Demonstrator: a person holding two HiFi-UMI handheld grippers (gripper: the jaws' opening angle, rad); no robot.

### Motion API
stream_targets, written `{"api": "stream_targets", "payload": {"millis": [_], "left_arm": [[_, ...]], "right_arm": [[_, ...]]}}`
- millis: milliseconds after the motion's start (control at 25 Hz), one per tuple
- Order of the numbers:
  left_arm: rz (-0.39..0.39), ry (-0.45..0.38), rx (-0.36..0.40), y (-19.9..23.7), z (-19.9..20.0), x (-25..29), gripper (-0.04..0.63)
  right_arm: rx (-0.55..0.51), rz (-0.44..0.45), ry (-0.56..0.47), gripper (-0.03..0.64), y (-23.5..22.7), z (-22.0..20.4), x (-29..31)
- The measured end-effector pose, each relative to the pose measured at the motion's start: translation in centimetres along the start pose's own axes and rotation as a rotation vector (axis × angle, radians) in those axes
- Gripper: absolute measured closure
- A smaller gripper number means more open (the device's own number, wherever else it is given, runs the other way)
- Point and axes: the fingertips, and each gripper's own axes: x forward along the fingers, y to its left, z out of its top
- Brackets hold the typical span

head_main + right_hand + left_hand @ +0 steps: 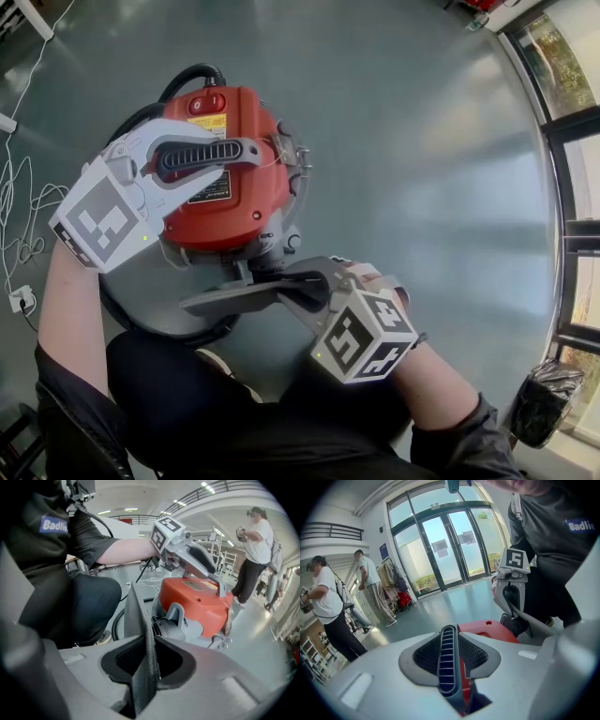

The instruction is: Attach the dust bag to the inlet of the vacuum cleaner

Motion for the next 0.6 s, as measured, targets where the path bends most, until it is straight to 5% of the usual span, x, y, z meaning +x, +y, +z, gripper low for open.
{"api": "stream_targets", "payload": {"millis": [600], "left_arm": [[-0.001, 0.000, -0.002, 0.09, -0.19, 0.00, 0.465]], "right_arm": [[-0.091, -0.068, 0.000, 0.495, -0.21, 0.62, -0.40]]}}
